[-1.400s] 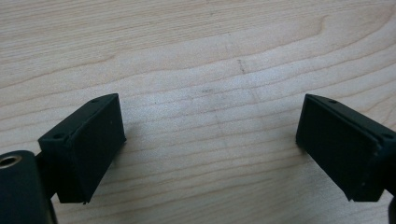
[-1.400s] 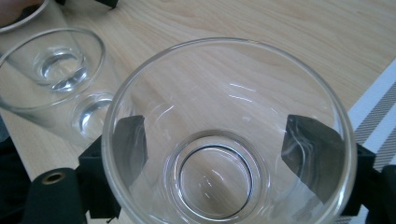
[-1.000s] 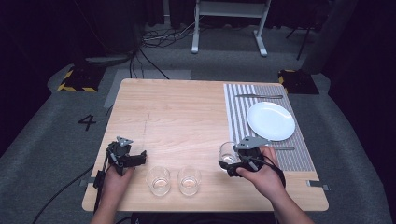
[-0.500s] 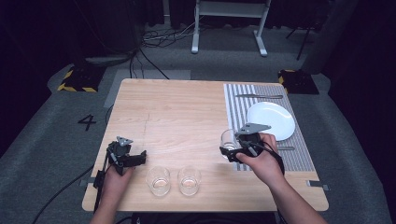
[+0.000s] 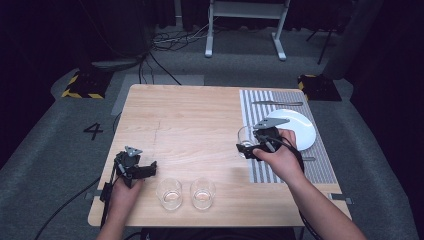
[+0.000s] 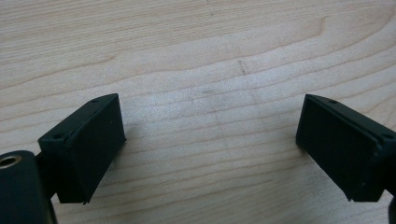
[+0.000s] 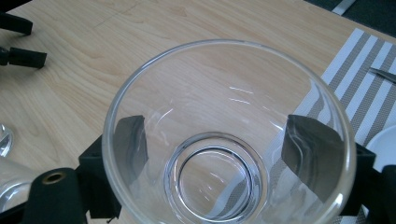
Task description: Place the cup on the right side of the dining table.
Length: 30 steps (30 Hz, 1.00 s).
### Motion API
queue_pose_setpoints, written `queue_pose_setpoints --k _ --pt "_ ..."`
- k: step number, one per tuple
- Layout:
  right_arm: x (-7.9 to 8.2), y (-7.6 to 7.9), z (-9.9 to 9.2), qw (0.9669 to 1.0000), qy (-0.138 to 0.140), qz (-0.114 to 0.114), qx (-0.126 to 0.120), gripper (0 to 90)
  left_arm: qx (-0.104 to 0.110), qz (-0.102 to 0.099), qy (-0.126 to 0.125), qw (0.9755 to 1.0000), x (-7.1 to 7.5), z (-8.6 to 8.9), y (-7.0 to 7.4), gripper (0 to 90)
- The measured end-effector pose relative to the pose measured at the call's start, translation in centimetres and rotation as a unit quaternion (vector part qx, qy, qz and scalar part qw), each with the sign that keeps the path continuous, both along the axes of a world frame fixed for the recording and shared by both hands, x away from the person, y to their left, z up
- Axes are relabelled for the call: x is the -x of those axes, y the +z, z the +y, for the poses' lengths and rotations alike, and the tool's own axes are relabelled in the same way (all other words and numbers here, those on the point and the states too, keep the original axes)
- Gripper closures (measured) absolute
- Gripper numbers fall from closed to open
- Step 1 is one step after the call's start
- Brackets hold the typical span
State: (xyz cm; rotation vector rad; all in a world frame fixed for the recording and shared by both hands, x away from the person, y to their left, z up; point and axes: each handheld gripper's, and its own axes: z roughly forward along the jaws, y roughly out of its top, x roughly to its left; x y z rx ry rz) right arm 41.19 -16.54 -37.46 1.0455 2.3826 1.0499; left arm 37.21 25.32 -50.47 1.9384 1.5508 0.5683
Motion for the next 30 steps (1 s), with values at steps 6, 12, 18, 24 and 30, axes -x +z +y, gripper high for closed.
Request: queue_pose_setpoints --k 6,12,18,24,30 --pt "-1.5 1.0 0.4 1.0 0.003 -0.004 -0.001 19.8 0.001 0.0 0.0 1.0 0.0 0.0 0.0 8.2" --pt "-3.2 1.6 0.9 1.0 -0.003 -0.008 0.005 19.8 0.0 0.0 0.0 1.0 0.0 0.0 0.0 8.3" --pt "-5.2 1.7 0.9 0.9998 -0.013 -0.011 0.004 19.8 0.001 0.0 0.0 1.0 0.0 0.0 0.0 8.2" --pt "-7.0 2.1 1.1 0.9991 -0.03 -0.02 0.02 19.8 0.001 -0.001 0.002 1.0 -0.1 0.0 0.0 8.2" --pt "-8.7 2.4 0.9 0.9984 -0.052 -0.018 0.011 19.8 0.001 -0.001 0.001 1.0 -0.1 0.0 0.0 8.3"
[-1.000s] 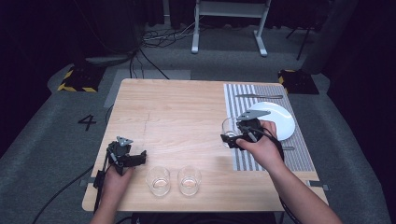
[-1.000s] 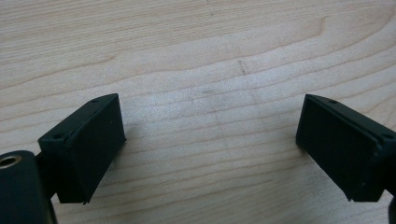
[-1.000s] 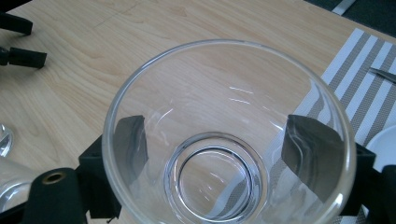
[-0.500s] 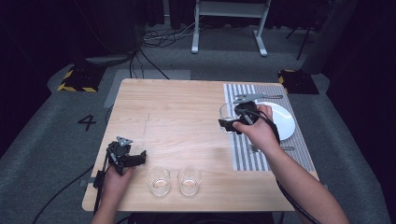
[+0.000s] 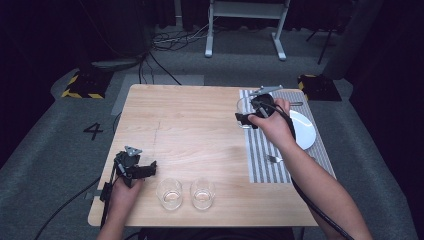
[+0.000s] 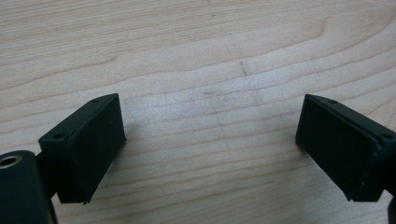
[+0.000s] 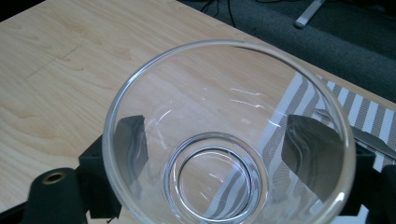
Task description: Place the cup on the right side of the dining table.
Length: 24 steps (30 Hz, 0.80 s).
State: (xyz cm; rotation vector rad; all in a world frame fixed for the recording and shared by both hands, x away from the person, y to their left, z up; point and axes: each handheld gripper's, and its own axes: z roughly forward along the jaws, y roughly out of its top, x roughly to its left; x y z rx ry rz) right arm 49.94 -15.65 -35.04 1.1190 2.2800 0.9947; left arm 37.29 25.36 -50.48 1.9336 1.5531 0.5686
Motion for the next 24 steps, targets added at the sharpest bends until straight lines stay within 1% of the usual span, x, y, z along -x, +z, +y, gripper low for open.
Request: queue_pose_setpoints --k 6,11,16,19,24 --pt "-1.9 -0.2 -0.5 0.9998 -0.02 -0.001 -0.003 19.8 0.0 0.0 0.0 1.0 0.0 0.0 0.0 8.3" --pt "-3.6 -0.5 -0.8 0.9992 -0.039 -0.001 0.002 19.8 0.0 0.0 0.0 1.0 0.0 0.0 0.0 8.3" --pt "-5.1 -0.8 -0.9 0.9986 -0.052 0.0 0.003 19.8 0.0 0.0 0.0 1.0 0.0 0.0 0.0 8.3" --pt "-6.1 -1.0 -1.1 0.9982 -0.06 -0.004 0.006 19.8 0.0 0.0 0.0 1.0 0.0 0.0 0.0 8.3" --pt "-7.8 -1.3 -1.5 0.9972 -0.075 0.0 -0.002 19.8 0.0 0.0 0.0 1.0 0.0 0.0 0.0 8.3"
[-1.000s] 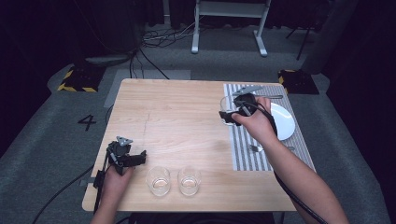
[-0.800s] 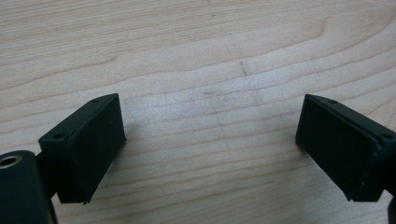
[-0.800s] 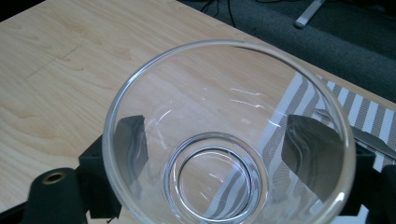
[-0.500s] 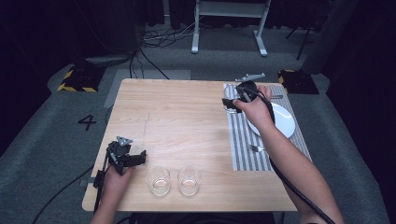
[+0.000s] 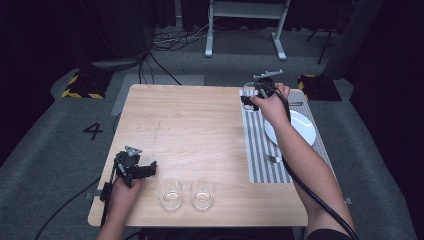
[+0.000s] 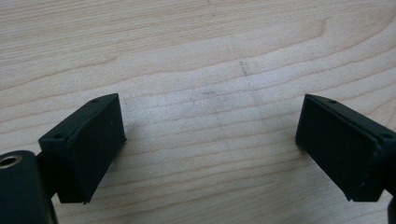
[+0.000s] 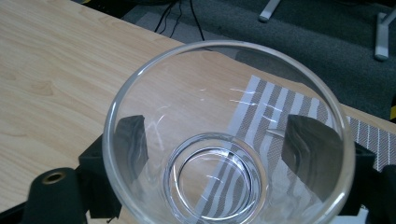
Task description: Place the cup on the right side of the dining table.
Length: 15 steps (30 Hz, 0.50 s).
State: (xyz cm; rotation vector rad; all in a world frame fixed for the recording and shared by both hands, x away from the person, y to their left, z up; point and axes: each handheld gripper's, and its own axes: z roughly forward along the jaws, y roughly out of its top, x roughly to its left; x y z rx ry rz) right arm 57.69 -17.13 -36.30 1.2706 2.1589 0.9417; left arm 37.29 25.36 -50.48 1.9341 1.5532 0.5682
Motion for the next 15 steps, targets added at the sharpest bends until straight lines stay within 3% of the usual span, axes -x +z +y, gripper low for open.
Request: queue_pose_setpoints --k 9,15 --pt "-2.0 -1.2 -0.1 0.9998 -0.014 -0.012 -0.001 19.8 0.0 0.0 0.0 1.0 0.0 0.0 0.0 8.3" --pt "-3.2 -2.9 -0.2 0.9994 -0.03 -0.015 -0.004 19.7 0.0 0.0 0.0 1.0 0.0 0.0 0.0 8.3"
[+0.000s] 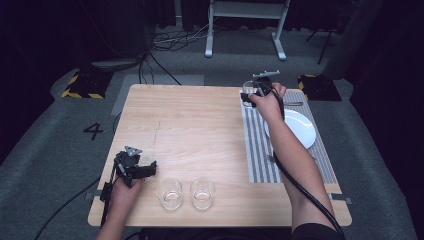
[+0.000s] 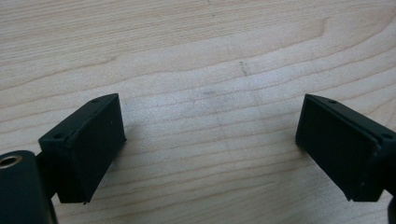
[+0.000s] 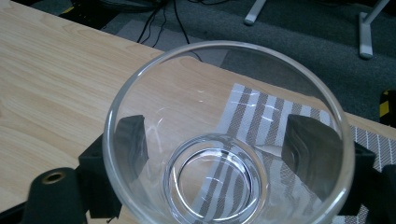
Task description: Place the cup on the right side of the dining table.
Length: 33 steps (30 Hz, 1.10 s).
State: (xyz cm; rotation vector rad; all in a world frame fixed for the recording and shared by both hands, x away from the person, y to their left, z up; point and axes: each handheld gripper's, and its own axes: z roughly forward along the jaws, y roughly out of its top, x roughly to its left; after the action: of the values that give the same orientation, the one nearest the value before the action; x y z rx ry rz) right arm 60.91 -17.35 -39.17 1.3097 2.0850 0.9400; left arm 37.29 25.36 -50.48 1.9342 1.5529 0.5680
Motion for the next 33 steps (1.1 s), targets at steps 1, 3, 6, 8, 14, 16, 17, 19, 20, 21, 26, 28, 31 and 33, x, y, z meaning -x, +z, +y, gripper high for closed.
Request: queue_pose_setpoints --k 1,3,6,8,14,16,17,19,20,21,26,28,31,33 --pt "-0.2 -0.4 0.0 1.0 -0.002 0.0 -0.001 19.8 0.0 0.0 0.0 1.0 0.0 0.0 0.0 8.3" --pt "-0.5 -1.2 -0.1 0.9999 -0.009 0.007 -0.003 19.7 0.0 0.0 0.0 1.0 0.0 0.0 0.0 8.3" --pt "-0.9 -2.1 -0.3 0.9998 -0.014 0.014 -0.002 19.8 0.0 0.0 0.0 1.0 0.0 0.0 0.0 8.3" --pt "-1.1 -2.6 -0.4 0.9997 -0.017 0.019 0.0 19.7 0.0 0.0 0.0 1.0 0.0 0.0 0.0 8.3" --pt "-1.8 -3.9 -1.2 0.9989 -0.035 0.031 0.001 19.7 0.0 0.0 0.0 1.0 0.0 0.0 0.0 8.3" --pt "-1.9 -4.3 -1.4 0.9985 -0.04 0.037 0.003 19.7 0.0 0.0 0.0 1.0 0.0 0.0 0.0 8.3" --pt "-2.0 -4.6 -1.6 0.9982 -0.044 0.041 0.004 19.7 0.0 0.0 0.0 1.0 0.0 0.0 0.0 8.3" --pt "-2.1 -5.0 -1.7 0.9979 -0.047 0.043 0.008 19.7 0.0 0.0 0.0 1.0 0.0 0.0 0.0 8.3" --pt "-2.1 -5.1 -1.8 0.9977 -0.05 0.045 0.009 19.7 0.0 0.0 0.0 1.0 0.0 0.0 0.0 8.3" --pt "-2.1 -5.3 -1.9 0.9976 -0.052 0.045 0.01 19.7 0.0 0.0 0.0 1.0 0.0 0.0 0.0 8.3" --pt "-2.2 -5.5 -2.4 0.9971 -0.061 0.046 0.007 19.7 0.0 0.0 0.0 1.0 0.0 0.0 0.0 8.3" --pt "-2.2 -5.7 -2.6 0.9967 -0.065 0.048 0.004 19.7 0.0 0.0 0.0 1.0 0.0 0.0 0.0 8.3" --pt "-2.1 -6.2 -2.8 0.9963 -0.068 0.052 -0.006 19.7 0.0 0.0 0.0 1.0 0.0 0.0 0.0 8.3" --pt "-2.1 -6.3 -2.9 0.9961 -0.071 0.052 -0.008 19.7 0.0 0.0 0.0 1.0 0.0 0.0 0.0 8.3"
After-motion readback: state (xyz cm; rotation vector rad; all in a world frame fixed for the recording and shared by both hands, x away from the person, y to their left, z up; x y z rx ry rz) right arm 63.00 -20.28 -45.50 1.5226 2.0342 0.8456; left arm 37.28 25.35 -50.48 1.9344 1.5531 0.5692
